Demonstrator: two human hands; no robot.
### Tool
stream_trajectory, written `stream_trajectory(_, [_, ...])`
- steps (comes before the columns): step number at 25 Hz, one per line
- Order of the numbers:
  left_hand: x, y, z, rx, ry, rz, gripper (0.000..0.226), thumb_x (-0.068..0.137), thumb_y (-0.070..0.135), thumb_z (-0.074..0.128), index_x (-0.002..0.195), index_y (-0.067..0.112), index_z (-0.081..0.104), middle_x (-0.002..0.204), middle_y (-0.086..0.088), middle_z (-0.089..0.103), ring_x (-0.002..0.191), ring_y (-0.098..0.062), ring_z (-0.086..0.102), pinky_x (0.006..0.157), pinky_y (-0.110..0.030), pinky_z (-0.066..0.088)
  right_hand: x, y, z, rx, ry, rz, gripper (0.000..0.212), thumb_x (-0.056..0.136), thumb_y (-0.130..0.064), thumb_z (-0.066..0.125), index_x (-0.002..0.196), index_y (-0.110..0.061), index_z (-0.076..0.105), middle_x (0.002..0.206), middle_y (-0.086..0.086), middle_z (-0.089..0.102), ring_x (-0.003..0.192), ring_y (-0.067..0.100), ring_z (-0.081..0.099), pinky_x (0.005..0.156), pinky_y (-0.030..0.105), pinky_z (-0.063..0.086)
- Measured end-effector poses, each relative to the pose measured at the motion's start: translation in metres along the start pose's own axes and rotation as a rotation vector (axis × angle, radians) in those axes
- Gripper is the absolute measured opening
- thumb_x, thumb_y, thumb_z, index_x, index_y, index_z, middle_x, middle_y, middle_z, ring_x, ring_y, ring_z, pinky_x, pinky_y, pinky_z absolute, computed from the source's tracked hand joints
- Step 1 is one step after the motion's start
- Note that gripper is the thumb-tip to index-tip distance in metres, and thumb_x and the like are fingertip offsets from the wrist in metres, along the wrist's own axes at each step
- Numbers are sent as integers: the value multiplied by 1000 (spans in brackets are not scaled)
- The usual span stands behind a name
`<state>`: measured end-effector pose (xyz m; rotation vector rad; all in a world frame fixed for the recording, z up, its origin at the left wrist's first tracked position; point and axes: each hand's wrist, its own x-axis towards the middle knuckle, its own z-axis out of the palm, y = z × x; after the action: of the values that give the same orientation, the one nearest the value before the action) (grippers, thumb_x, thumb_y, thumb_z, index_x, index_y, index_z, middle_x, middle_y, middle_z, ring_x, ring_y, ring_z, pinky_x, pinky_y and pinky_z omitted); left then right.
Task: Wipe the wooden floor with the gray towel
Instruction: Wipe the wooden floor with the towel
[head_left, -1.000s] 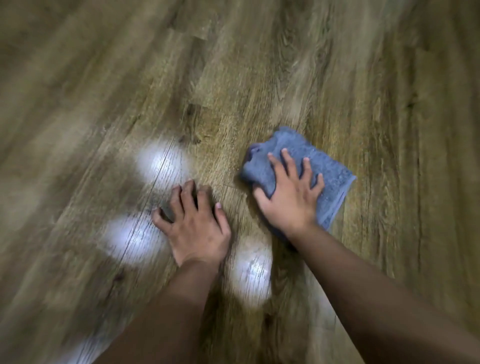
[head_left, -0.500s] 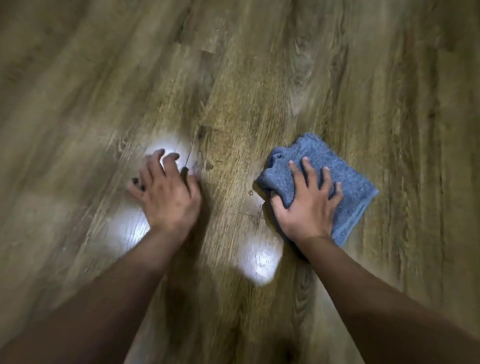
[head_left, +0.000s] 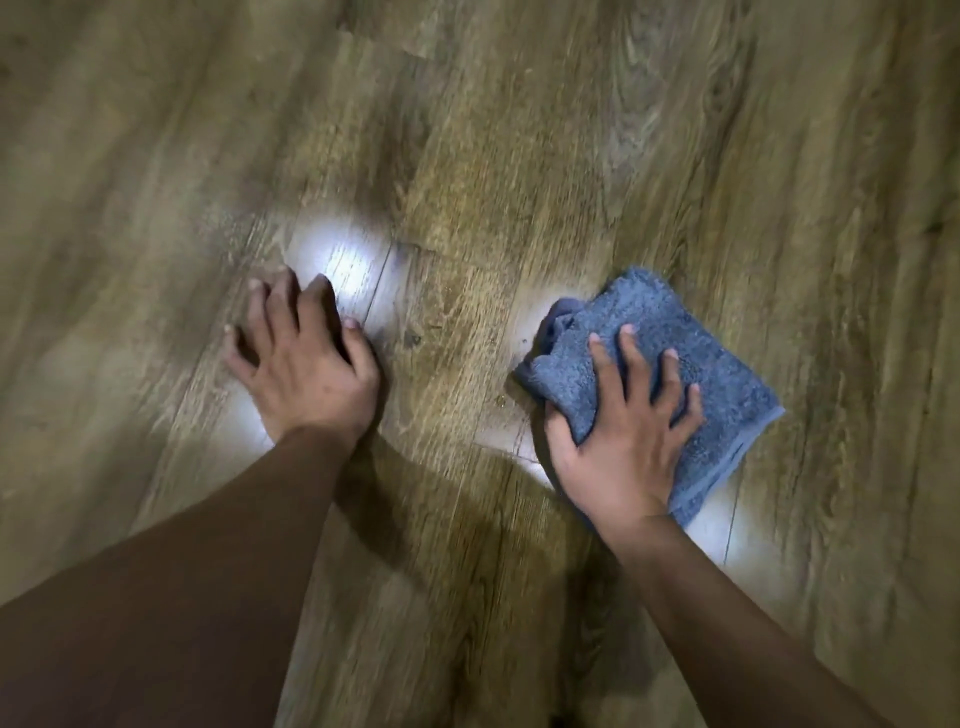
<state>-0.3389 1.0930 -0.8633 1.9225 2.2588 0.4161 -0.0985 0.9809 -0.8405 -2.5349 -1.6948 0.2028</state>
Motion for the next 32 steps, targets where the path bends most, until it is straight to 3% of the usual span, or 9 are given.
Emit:
stream_trajectory(3, [2, -2, 1, -9, -1, 7, 52, 94, 42, 42, 142, 22, 47, 160, -6, 36, 154, -25, 20, 119, -59, 12, 20, -2, -2, 2, 12, 18, 80, 77, -61, 47, 149, -30, 34, 160, 0, 28, 146, 44, 19, 113, 68, 13])
stream_trajectory(8, [1, 3, -6, 13, -17, -16, 58, 92, 44, 36, 143, 18, 49, 162, -6, 34, 155, -25, 18, 121, -56, 9, 145, -9, -14, 51, -14, 75, 79, 79, -62, 44, 150, -31, 33, 163, -1, 25, 148, 42, 15, 115, 67, 8])
stream_trajectory(11, [1, 4, -8, 25, -16, -7, 58, 92, 44, 37, 143, 18, 49, 162, -7, 34, 155, -26, 18, 120, -55, 9, 172, -7, -14, 85, 2, 75, 76, 81, -58, 45, 150, -31, 34, 162, -2, 26, 149, 38, 15, 116, 65, 7])
stream_trajectory(17, [2, 2, -5, 42, -12, -8, 55, 94, 43, 39, 143, 20, 48, 163, -4, 32, 155, -26, 18, 120, -56, 10, 70, 2, -17, 110, -37, -166, 74, 80, -50, 48, 150, -29, 36, 162, -2, 27, 150, 35, 16, 118, 63, 7])
stream_trajectory(22, [4, 1, -4, 51, -26, -14, 55, 94, 44, 39, 143, 21, 47, 164, -3, 31, 155, -25, 17, 120, -57, 11, -55, -3, -11, 30, -145, -260, 83, 74, -53, 53, 151, -27, 36, 163, 2, 27, 151, 38, 15, 115, 68, 11])
stream_trajectory(25, [3, 2, -4, 54, -38, -17, 56, 94, 44, 38, 143, 19, 47, 164, -5, 31, 156, -26, 17, 120, -57, 11, -77, -5, -10, 4, -158, -288, 82, 73, -55, 55, 149, -27, 39, 161, 2, 32, 148, 40, 22, 112, 70, 16])
stream_trajectory(28, [4, 1, -4, 67, -53, -19, 56, 95, 44, 37, 144, 20, 46, 165, -5, 29, 156, -26, 15, 120, -58, 10, -26, -16, -13, -7, -132, -272, 82, 72, -58, 53, 147, -29, 39, 157, 5, 35, 144, 41, 25, 111, 68, 19])
stream_trajectory(32, [3, 4, -7, 57, -61, -22, 56, 95, 43, 38, 145, 19, 46, 165, -4, 29, 156, -25, 14, 121, -57, 9, 105, -46, -12, 27, -57, -152, 77, 76, -58, 49, 147, -29, 39, 157, 4, 34, 144, 39, 26, 114, 65, 15])
